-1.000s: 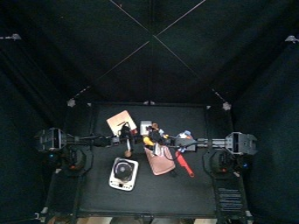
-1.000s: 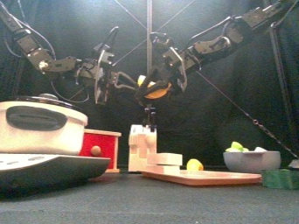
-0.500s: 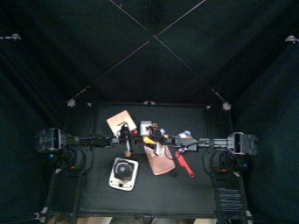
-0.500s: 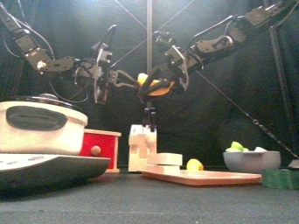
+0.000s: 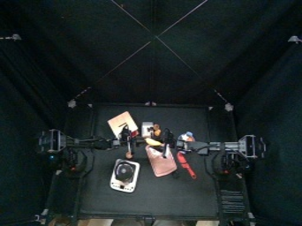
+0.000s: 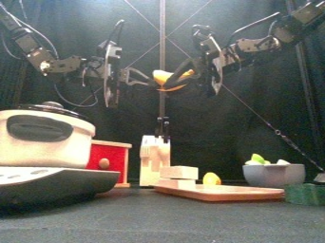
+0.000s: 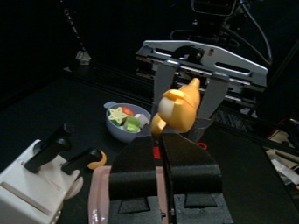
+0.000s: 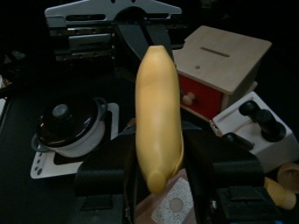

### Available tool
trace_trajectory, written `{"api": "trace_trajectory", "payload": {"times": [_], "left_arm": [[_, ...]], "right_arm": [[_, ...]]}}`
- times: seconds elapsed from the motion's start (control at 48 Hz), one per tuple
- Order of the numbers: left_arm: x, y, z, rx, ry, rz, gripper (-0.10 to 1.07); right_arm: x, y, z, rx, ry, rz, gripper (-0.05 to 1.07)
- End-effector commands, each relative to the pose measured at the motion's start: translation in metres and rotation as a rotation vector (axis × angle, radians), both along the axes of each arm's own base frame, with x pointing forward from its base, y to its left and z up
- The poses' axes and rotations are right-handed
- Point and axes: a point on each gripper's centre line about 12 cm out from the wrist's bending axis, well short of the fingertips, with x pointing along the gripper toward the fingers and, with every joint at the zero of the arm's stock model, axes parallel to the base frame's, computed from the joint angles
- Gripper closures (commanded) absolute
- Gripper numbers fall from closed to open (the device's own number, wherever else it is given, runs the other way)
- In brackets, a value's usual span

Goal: Peel banana

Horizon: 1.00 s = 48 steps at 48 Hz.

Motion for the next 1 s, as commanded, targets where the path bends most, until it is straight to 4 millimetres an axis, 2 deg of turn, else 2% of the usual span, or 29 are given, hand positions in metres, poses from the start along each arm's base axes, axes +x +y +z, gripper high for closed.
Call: {"api": "trace_trajectory", "payload": {"times": [0.0, 0.167, 0.271, 0.521, 0.583, 0.812, 0.979], "left_arm": [[-0.007, 0.003, -0.006, -0.004, 0.021, 0.014, 0.87], [-0.007, 0.004, -0.006, -0.003, 0.021, 0.015, 0.87], [-0.007, 0.003, -0.006, -0.005, 0.021, 0.015, 0.87], [-0.006, 0.004, -0.006, -0.006, 0.021, 0.015, 0.87], [-0.006, 0.003, -0.006, -0.007, 0.022, 0.015, 0.87], [-0.003, 0.003, -0.007, -0.023, 0.043, 0.019, 0.87], [-0.003, 0.008, -0.01, -0.078, 0.075, 0.062, 0.87]], "right_arm": [[-0.01, -0.007, 0.021, -0.009, -0.069, -0.03, 0.56], [-0.011, -0.007, 0.019, -0.012, -0.049, -0.025, 0.55], [-0.013, -0.006, 0.012, 0.005, 0.0, -0.025, 0.5], [-0.014, -0.003, 0.003, 0.061, 0.144, -0.021, 0.12], [-0.014, -0.003, 0.004, 0.069, 0.164, -0.021, 0.06], [-0.009, 0.0, 0.015, 0.054, 0.201, 0.002, 0.04], [-0.008, 0.009, 0.028, 0.08, 0.306, 0.029, 0.04]]}}
